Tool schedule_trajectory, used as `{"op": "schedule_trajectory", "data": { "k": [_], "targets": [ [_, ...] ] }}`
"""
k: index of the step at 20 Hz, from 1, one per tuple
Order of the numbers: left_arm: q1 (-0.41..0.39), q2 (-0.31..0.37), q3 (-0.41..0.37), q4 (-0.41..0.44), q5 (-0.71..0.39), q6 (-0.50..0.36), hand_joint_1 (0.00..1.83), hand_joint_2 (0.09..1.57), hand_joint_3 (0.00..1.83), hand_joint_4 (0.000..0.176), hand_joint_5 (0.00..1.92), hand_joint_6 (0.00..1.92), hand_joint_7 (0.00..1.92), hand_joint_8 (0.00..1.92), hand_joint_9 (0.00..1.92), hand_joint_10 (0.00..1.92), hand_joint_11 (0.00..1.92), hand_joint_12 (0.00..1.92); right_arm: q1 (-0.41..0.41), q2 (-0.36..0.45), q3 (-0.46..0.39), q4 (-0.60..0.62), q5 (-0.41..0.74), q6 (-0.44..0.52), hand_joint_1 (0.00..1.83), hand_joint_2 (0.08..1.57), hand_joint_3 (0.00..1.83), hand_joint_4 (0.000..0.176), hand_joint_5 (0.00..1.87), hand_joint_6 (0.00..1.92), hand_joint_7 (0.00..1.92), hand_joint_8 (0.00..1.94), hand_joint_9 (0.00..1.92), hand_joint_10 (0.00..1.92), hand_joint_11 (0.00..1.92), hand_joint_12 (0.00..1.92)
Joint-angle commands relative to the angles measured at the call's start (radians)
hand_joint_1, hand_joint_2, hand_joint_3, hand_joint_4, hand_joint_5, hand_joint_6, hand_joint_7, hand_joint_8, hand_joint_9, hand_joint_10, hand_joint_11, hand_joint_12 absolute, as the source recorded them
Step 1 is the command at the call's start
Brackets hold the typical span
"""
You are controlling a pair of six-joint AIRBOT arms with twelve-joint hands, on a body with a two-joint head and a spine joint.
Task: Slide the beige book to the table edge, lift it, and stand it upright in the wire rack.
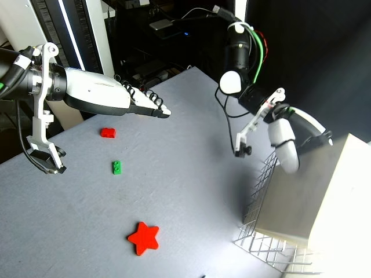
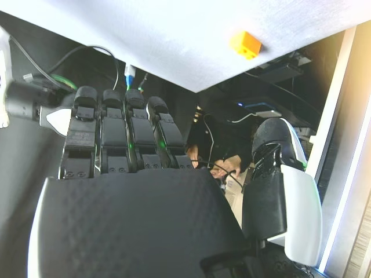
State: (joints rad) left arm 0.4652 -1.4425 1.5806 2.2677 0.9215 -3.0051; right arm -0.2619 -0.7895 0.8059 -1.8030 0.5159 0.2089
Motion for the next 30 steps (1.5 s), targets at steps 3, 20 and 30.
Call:
{"op": "schedule_trajectory", "data": {
  "k": [3,20,30],
  "targets": [
    [-0.018,0.037,-0.02,0.073,0.104,-0.012,1.12,1.01,0.0,0.0,0.51,0.01,0.64,0.0,0.61,0.08,0.05,1.14,0.005,0.004,-0.004,0.047,0.006,0.005,0.0,1.1,0.01,0.0,0.0,0.0,0.0,0.0,0.0,0.0,0.0,0.0],
    [-0.195,0.265,-0.08,0.219,-0.223,0.138,1.03,0.99,0.0,0.0,0.4,0.01,0.54,0.0,0.56,0.0,0.03,1.05,0.007,0.005,-0.003,0.055,-0.002,0.031,0.0,1.1,0.0,0.0,0.0,0.0,0.0,0.0,0.0,0.0,0.0,0.0],
    [-0.337,0.355,-0.082,-0.107,-0.289,0.328,1.02,1.01,0.01,0.0,0.43,0.01,0.56,0.0,0.56,0.0,0.02,1.07,0.01,0.004,-0.003,0.057,-0.039,0.064,0.0,1.1,0.0,0.0,0.0,0.0,0.0,0.0,0.0,0.0,0.0,0.0]
  ]
}}
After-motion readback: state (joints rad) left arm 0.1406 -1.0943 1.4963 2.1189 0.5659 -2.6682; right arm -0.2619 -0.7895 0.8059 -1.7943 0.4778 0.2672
